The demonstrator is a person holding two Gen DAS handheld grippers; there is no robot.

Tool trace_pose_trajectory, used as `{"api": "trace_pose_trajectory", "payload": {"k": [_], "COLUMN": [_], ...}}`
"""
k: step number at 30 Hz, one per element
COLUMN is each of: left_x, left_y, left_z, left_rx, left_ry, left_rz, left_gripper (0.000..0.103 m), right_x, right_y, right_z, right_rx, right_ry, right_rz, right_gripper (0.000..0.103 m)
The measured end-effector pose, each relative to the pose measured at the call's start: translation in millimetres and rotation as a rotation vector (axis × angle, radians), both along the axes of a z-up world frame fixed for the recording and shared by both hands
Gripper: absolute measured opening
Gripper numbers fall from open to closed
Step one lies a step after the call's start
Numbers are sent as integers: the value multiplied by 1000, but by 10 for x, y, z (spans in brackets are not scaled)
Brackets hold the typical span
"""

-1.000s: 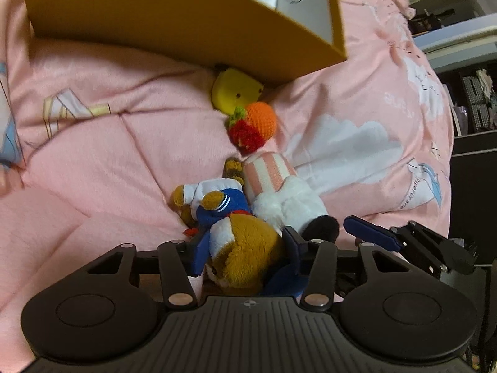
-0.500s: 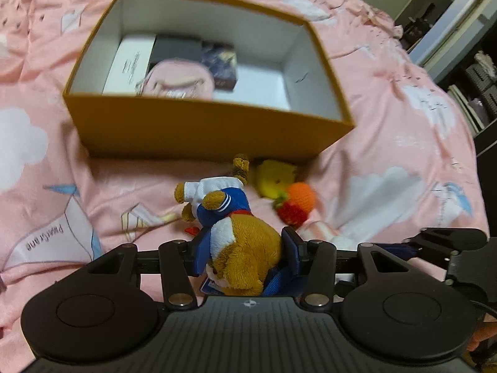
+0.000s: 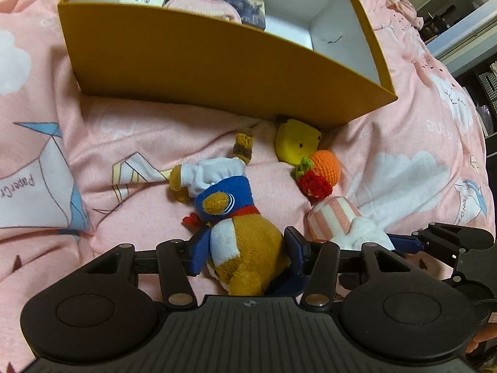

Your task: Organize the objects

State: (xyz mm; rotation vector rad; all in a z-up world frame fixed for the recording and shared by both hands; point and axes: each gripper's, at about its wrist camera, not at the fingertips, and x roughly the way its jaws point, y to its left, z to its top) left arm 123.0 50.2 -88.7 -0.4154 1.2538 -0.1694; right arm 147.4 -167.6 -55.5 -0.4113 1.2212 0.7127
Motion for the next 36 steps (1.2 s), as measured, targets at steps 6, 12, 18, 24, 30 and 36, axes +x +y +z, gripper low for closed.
{"api": "trace_pose_trajectory", "payload": {"k": [6,12,18,24,30,36], "left_x": [-9,-75,-177,-237,-226,-166], "left_y": [14,-6,15,7,-1,29], "left_z": [-33,83,335,589,810,1015], "left_rx": [-16,6,-22,-56,-60,-53], "left_ry": [0,-46,-128,-202,-278,-368], "left_rz": [0,-14,-19,-19,-15,-1], "left_gripper": [60,57,56,56,56,56], "right_x": [-34,-98,-113,-116,-106,-49], "right_y": [-29,-42,-81,-85,-61,-3], "right_z": [79,288,601,791,1015,1199], "right_rx": [3,35,141,193,230,268], "right_ry": [-10,-61,-107,-172,-241,-320], "right_rz": [12,28,30,33,47,62], "right_gripper": [62,62,62,62,62,62]}}
